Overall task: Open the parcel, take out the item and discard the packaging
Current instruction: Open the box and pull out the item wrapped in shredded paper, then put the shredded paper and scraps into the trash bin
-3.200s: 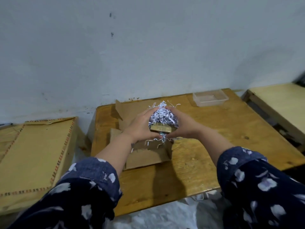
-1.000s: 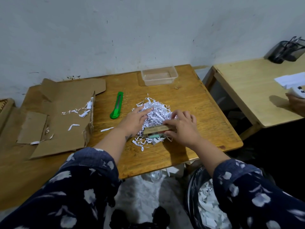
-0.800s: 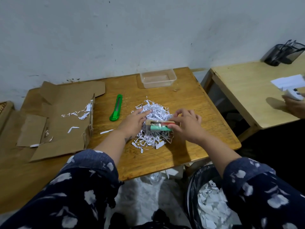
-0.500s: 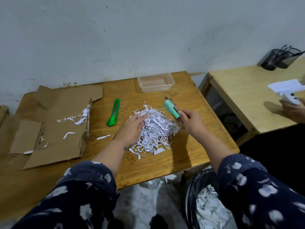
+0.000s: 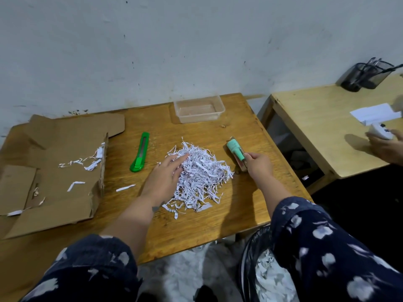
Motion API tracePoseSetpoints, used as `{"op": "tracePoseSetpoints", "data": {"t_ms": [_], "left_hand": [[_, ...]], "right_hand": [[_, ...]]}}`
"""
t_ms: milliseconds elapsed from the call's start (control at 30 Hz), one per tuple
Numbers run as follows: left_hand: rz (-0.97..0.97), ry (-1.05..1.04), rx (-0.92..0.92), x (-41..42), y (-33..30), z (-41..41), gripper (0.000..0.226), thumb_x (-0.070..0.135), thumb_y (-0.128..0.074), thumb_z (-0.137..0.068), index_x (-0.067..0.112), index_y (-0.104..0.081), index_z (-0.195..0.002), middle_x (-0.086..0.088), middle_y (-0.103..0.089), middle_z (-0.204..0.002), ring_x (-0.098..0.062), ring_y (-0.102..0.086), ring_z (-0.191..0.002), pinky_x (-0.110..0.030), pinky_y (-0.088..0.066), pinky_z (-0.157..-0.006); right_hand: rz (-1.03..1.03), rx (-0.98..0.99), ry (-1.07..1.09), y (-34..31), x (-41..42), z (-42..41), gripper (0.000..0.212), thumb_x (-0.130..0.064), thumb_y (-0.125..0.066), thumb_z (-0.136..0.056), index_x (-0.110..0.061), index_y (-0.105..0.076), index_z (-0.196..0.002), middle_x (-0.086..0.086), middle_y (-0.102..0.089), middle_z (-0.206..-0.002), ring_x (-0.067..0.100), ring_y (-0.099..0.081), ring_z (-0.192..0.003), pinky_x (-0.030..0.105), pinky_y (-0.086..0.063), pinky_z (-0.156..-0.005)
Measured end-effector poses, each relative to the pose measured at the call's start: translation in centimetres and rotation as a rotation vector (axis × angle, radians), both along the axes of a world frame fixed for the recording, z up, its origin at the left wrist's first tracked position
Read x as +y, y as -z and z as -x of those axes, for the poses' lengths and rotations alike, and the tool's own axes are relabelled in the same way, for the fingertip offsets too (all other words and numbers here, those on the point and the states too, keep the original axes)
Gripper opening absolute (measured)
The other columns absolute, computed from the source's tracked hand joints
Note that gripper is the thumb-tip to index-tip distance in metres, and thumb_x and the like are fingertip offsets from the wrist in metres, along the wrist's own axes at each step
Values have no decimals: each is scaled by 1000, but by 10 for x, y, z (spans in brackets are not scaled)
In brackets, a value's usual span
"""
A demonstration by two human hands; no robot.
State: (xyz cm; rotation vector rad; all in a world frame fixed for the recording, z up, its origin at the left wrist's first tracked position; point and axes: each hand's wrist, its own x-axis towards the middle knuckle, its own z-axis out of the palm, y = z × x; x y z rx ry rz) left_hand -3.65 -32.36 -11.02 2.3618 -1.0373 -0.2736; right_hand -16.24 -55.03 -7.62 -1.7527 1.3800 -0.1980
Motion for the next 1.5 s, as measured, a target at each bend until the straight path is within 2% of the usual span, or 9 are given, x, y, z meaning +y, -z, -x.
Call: {"op": "tracePoseSetpoints", "data": {"t_ms": [233,333,433,600,833,933,1133,1300,1500], "left_hand": [[21,9,52,3,-2,0,45,26,-39,-101,46,-34,-140,3,-45,-139,-28,-51,-111,-45,-44,-94],[21,-17,-22,8,-9,3,47,30,-45,-98,45,-33,-142,6,-44,-141,-23,-43,-125,-48,-39,-103],[58,-62,-125,13,-21,4,50,42,-55,-91,45,-38,-139,7,-40,-144,-21,-36,-132,-52,-34,-106],[-22,2,74,17,-21,2,63,50,-66,-82,42,-39,-139,7,-35,-146,-18,-40,-130,-39,-37,-105],[-2,-5,51,35,-19,8,64,54,-61,-83,38,-38,-141,6,-43,-139,-17,-43,-127,-35,-36,-103],[-117,15,-33,44,-23,13,95,86,-46,-64,50,-14,-145,10,-21,-155,-19,-20,-142,-48,-19,-114],[-222,110,-12,47,-17,8,139,89,-61,-41,48,26,-140,12,30,-154,-17,22,-144,-45,6,-118],[-169,129,7,30,-14,2,130,82,-67,-49,48,15,-144,10,28,-155,-10,21,-142,-40,5,-118],[-133,30,29,22,-8,3,101,62,-71,-67,45,-11,-145,-3,-17,-159,-19,-11,-146,-29,-8,-114]], "right_hand": [[17,-2,19,-2,1,1,35,-35,-42,-97,-24,-59,-127,5,-61,-112,21,-57,-95,37,-50,-78],[288,156,-93,-6,10,3,34,-35,-44,-96,-29,-56,-127,9,-47,-129,27,-41,-120,43,-38,-98],[549,-3,-326,-19,32,0,32,-35,-54,-91,-33,-58,-123,5,-47,-127,23,-37,-122,43,-33,-104],[366,-68,-873,-14,73,-12,53,-44,-54,-89,-43,-36,-139,-1,-23,-154,27,-18,-141,51,-23,-113],[410,-130,-852,9,83,-1,47,-40,-49,-94,-41,-39,-139,3,-37,-149,23,-29,-139,45,-24,-112],[469,-130,-886,2,79,4,63,-68,-44,-82,-53,-25,-140,-1,-17,-158,23,-15,-144,51,-11,-114],[514,92,-1134,9,72,4,122,-89,-48,-51,-49,30,-136,-1,42,-149,28,27,-141,51,12,-112],[516,-75,-1077,29,74,-13,105,-80,-51,-66,-51,15,-142,-4,32,-154,26,14,-145,48,9,-112],[495,-173,-1049,38,73,-21,82,-76,-41,-75,-53,-1,-143,6,-21,-157,21,-8,-147,45,2,-117]]}}
